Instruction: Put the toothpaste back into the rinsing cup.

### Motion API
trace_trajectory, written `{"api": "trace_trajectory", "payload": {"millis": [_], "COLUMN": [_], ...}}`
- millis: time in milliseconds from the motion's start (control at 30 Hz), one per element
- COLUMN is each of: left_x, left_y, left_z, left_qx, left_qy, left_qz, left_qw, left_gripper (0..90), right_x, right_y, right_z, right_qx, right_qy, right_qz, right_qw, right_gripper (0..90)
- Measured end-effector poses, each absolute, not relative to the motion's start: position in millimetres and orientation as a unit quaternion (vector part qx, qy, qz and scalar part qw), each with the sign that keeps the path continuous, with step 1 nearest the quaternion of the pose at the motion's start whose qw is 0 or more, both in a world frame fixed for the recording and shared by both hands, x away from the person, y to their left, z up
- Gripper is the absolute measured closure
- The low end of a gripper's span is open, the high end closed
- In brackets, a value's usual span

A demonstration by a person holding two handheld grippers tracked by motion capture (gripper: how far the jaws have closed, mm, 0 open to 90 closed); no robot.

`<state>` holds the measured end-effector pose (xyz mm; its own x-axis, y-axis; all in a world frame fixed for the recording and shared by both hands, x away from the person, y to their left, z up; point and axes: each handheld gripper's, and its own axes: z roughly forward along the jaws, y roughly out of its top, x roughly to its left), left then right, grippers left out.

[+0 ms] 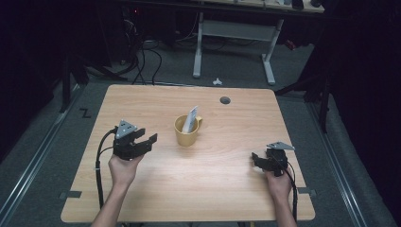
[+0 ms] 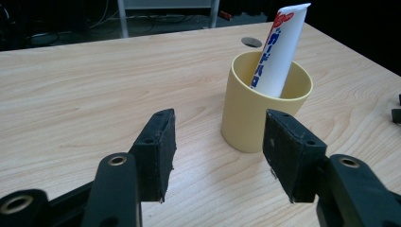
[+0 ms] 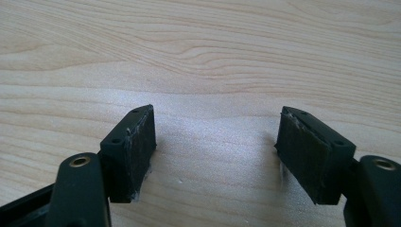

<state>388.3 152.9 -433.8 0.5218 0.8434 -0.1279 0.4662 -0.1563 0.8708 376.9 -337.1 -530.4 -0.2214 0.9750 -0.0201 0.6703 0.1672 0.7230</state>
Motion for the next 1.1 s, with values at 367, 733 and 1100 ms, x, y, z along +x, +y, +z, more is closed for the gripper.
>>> {"api": "trace_trajectory", "payload": {"millis": [367, 733, 1100], "left_x": [384.8, 382.3, 379.6], "left_y": [159.6, 165.6, 170.2], "left_z": [-438.7, -445.4, -451.4], "left_qx": [0.731, 0.729, 0.726], "left_qy": [0.454, 0.464, 0.471], "left_qz": [0.198, 0.195, 0.193], "left_qw": [0.470, 0.464, 0.462], "left_gripper": [45.2, 45.3, 45.4], "right_x": [376.9, 376.9, 376.9], "right_y": [-337.1, -337.1, -337.1], "right_z": [-530.4, -530.5, -530.5], "right_qx": [0.571, 0.571, 0.570], "right_qy": [0.721, 0.721, 0.721], "right_qz": [0.302, 0.302, 0.301], "right_qw": [0.253, 0.253, 0.253], "right_gripper": [29.2, 29.2, 29.2]}}
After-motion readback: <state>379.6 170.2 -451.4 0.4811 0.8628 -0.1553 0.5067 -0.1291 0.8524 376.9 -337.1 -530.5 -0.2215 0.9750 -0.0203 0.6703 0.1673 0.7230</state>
